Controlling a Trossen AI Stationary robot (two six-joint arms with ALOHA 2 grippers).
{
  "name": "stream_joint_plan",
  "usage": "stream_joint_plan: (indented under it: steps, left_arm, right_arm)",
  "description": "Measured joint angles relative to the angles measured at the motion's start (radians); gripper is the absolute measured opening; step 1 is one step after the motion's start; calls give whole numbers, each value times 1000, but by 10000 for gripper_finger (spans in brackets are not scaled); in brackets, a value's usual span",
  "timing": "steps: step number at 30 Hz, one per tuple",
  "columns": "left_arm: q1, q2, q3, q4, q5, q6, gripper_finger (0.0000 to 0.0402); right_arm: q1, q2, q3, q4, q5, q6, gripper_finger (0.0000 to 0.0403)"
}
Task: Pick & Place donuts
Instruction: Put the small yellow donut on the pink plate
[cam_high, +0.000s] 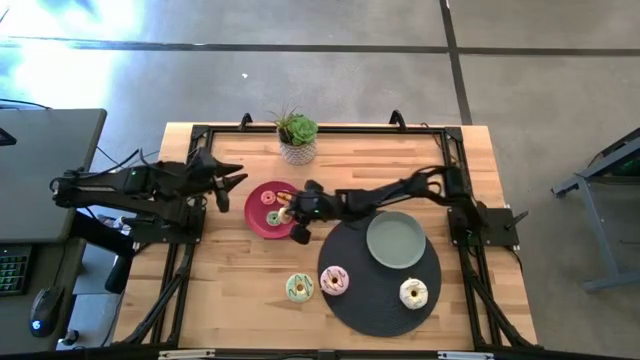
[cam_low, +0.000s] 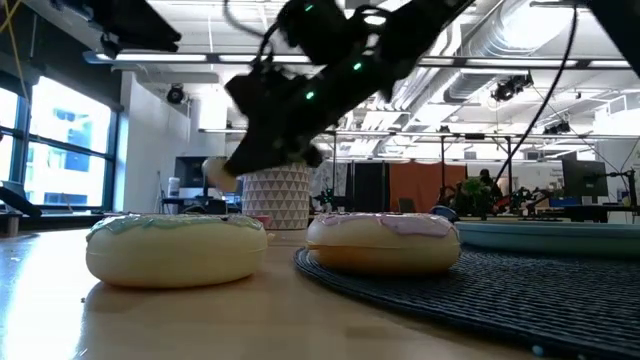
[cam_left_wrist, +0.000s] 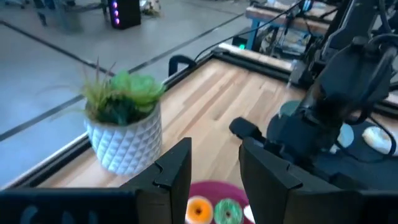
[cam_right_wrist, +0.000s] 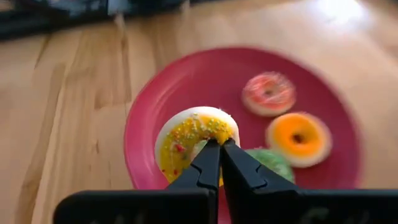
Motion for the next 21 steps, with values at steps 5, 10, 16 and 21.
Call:
stream_joint_plan:
  steps: [5,10,16,21]
  left_arm:
    - [0,3,0,-88,1,-46,129]
    - [0,18,-1,-114,3,-58,129]
    - [0,23,-1,-112,28,-76,129]
    - [0,23,-1,-112,47,-109,129]
  right_arm:
    - [-5,85,141,-205,-70,-24,2]
    - [-5,115,235,-345,-60,-85,8]
    - [-5,112,242,-381,-1,-162,39]
    - [-7,112,242,-403,0,-166,87]
